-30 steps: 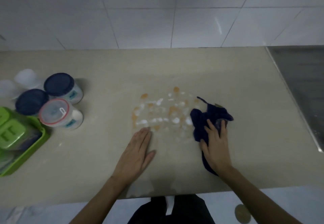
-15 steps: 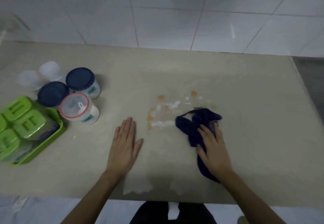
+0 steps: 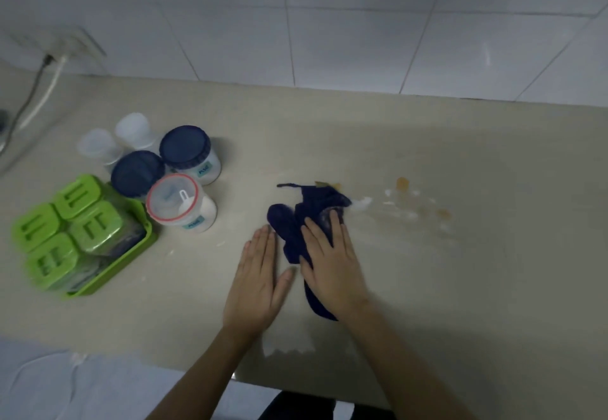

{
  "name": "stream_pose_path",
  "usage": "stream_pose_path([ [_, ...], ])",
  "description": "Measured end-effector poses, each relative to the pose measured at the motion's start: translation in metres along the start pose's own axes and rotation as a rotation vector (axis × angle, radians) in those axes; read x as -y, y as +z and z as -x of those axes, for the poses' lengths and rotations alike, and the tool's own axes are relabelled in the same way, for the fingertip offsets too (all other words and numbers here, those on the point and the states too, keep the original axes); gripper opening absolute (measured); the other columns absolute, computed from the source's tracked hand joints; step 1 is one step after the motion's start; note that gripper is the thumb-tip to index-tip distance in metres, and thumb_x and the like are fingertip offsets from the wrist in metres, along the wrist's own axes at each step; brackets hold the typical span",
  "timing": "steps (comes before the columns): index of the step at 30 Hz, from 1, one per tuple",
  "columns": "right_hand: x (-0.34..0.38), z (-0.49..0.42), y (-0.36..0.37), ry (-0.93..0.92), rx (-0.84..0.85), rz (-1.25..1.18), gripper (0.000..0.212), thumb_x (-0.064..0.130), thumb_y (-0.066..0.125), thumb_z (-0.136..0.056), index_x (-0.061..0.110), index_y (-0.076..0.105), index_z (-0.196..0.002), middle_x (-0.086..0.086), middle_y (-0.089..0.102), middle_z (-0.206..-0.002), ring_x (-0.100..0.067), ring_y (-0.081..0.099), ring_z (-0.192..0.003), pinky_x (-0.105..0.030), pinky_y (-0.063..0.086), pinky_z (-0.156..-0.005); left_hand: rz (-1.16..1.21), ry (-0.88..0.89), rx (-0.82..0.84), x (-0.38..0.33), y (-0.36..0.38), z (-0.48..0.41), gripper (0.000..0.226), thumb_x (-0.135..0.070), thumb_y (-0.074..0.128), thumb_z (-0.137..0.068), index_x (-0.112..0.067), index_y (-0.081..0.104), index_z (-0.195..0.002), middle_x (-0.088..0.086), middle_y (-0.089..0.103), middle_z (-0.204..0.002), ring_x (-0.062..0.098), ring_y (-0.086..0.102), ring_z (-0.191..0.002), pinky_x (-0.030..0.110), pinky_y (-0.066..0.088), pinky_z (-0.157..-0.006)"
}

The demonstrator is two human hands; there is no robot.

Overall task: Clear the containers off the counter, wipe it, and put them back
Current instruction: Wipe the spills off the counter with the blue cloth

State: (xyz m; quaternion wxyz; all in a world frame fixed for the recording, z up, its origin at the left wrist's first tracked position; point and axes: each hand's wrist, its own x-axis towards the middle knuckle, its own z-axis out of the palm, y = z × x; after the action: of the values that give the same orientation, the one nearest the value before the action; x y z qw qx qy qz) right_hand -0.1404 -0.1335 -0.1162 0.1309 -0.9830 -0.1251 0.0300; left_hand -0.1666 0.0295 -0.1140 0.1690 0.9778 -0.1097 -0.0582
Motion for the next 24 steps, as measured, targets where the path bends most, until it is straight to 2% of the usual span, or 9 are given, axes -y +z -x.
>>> stream_pose_path([
  [3, -0.049, 0.012, -0.008, 0.034, 0.011, 0.035, 0.053, 0.037, 0.034, -0.092, 0.015, 0.039, -0.14, -0.003, 0.041, -0.149, -0.036, 0.014, -0.145, -0.048, 0.023, -0.117, -0.015, 0.009, -0.019, 0.002, 0.003, 0.001, 0.069, -0.049, 0.029, -0.099, -0.01, 0.01, -0.152, 0.004, 0.002, -0.161, 0.013, -0.001, -0.149, 0.033, 0.001, -0.122],
  [7, -0.13, 0.037, -0.028, 0.203, -0.037, -0.044, 0.053, 0.037, 0.033, -0.094, 0.015, 0.036, -0.142, -0.004, 0.038, -0.15, -0.03, 0.004, -0.147, -0.043, 0.019, -0.118, -0.011, 0.005, -0.033, 0.003, 0.003, 0.001, 0.07, -0.048, 0.034, -0.098, -0.006, 0.015, -0.151, 0.008, 0.009, -0.161, 0.015, 0.002, -0.149, 0.034, 0.004, -0.122],
  [9, -0.137, 0.045, -0.034, 0.287, -0.063, -0.046, 0.056, 0.038, 0.03, -0.093, 0.013, 0.035, -0.143, -0.006, 0.036, -0.151, -0.03, 0.0, -0.147, -0.042, 0.015, -0.119, 0.005, 0.012, -0.045, 0.003, 0.004, 0.0, 0.071, -0.048, 0.037, -0.097, -0.005, 0.017, -0.15, 0.009, 0.01, -0.161, 0.016, 0.003, -0.149, 0.035, 0.005, -0.121],
  [11, -0.109, 0.034, -0.029, 0.338, -0.087, -0.035, 0.059, 0.04, 0.028, -0.091, 0.013, 0.035, -0.143, -0.005, 0.037, -0.151, -0.034, 0.001, -0.146, -0.041, 0.01, -0.119, 0.011, 0.002, -0.047, 0.004, 0.005, -0.001, 0.071, -0.048, 0.039, -0.097, -0.005, 0.017, -0.15, 0.009, 0.01, -0.161, 0.016, 0.003, -0.149, 0.035, 0.007, -0.121],
  [12, -0.089, 0.025, -0.026, 0.31, -0.077, -0.015, 0.059, 0.04, 0.028, -0.091, 0.013, 0.035, -0.143, -0.005, 0.038, -0.151, -0.036, 0.004, -0.145, -0.043, 0.011, -0.119, 0.011, -0.002, -0.042, 0.004, 0.005, -0.001, 0.071, -0.048, 0.039, -0.097, -0.006, 0.016, -0.151, 0.008, 0.009, -0.161, 0.015, 0.003, -0.149, 0.036, 0.007, -0.121],
  [14, -0.046, 0.004, -0.016, 0.105, -0.05, 0.056, 0.057, 0.035, 0.035, -0.09, 0.012, 0.038, -0.142, -0.005, 0.044, -0.147, -0.039, 0.013, -0.142, -0.05, 0.021, -0.117, 0.017, 0.002, -0.026, 0.004, 0.005, -0.001, 0.071, -0.05, 0.036, -0.098, -0.008, 0.014, -0.151, 0.007, 0.008, -0.161, 0.014, 0.001, -0.149, 0.036, 0.008, -0.121],
  [16, -0.019, -0.013, -0.005, -0.066, -0.063, 0.042, 0.055, 0.031, 0.045, -0.088, 0.012, 0.041, -0.139, -0.004, 0.045, -0.146, -0.038, 0.02, -0.141, -0.051, 0.031, -0.112, 0.021, -0.017, -0.012, 0.004, 0.006, -0.001, 0.071, -0.052, 0.031, -0.099, -0.011, 0.01, -0.152, 0.004, 0.003, -0.161, 0.011, -0.003, -0.148, 0.035, 0.007, -0.121],
  [21, -0.045, -0.027, -0.009, -0.07, -0.028, -0.06, 0.052, 0.036, 0.039, -0.09, 0.016, 0.043, -0.138, 0.001, 0.042, -0.148, -0.031, 0.019, -0.144, -0.046, 0.033, -0.112, -0.005, -0.017, 0.004, 0.006, 0.002, -0.003, 0.07, -0.056, 0.025, -0.098, -0.016, 0.004, -0.153, 0.0, -0.001, -0.161, 0.007, -0.007, -0.147, 0.03, 0.0, -0.121],
  [24, -0.11, -0.006, -0.023, 0.094, -0.049, -0.149, 0.051, 0.032, 0.04, -0.092, 0.016, 0.039, -0.14, -0.001, 0.039, -0.149, -0.028, 0.008, -0.147, -0.047, 0.031, -0.113, -0.012, 0.003, -0.024, 0.006, 0.005, -0.002, 0.07, -0.052, 0.031, -0.098, -0.011, 0.015, -0.152, 0.006, 0.009, -0.161, 0.012, 0.002, -0.149, 0.032, 0.004, -0.121],
])
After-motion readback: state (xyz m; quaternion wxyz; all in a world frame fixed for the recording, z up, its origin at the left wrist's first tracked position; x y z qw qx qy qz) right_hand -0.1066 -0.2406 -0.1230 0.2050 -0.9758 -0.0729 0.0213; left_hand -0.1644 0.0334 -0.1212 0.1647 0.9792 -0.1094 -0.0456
